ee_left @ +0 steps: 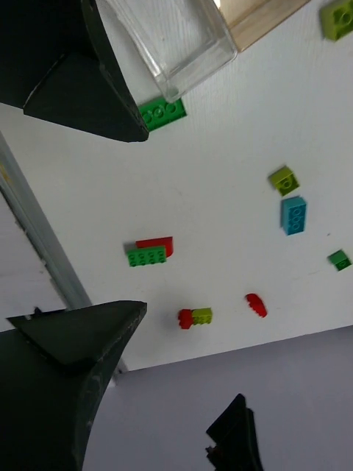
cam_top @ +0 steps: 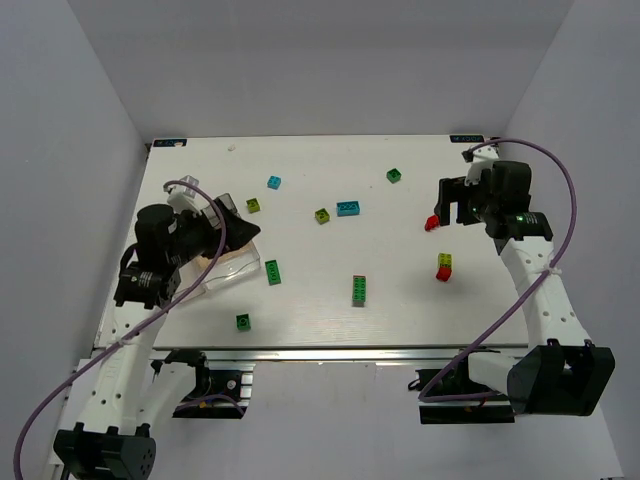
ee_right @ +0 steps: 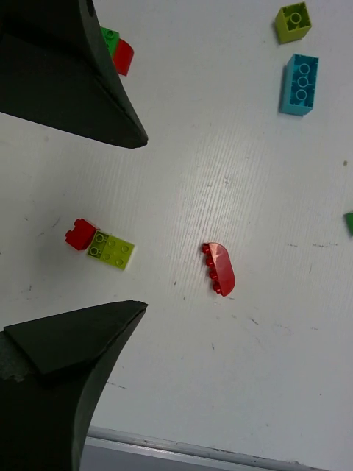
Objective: Sort the legos into containers by color
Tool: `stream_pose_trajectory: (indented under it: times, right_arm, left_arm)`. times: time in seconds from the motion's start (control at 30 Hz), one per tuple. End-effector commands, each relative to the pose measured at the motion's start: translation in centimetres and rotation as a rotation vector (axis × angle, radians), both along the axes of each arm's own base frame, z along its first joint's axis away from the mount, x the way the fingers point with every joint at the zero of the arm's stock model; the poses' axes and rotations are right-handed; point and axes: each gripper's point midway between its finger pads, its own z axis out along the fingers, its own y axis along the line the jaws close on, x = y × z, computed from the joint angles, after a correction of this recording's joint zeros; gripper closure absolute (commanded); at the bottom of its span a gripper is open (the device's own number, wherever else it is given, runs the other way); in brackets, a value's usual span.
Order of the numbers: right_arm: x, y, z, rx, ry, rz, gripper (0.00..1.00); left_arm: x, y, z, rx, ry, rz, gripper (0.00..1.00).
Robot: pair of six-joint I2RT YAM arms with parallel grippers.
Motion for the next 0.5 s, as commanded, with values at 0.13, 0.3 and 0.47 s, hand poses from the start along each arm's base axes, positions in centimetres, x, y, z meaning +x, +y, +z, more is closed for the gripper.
stream_pose_trajectory:
  times: [0.13, 0.3, 0.47]
  right_arm:
    - [-2.6, 3.9, -0.3, -0.038, -0.010, 0.382, 0.11]
    - [-7.8, 8.8, -1.2, 0.011, -0.019, 0.844, 0.11]
    - [-8.9, 10.2, -2.3, -0.027, -0.012, 0.920, 0.11]
  left_arm:
    - [-3.2, -2.8, -3.4, -0.107, 0.147, -0.181, 0.04]
    - [-5.1, -3.5, -5.0, -0.164, 0.203, -0.227, 0.15]
    - [-5.8, -3.7, -6.4, -0.158, 0.279, -0.234, 0.55]
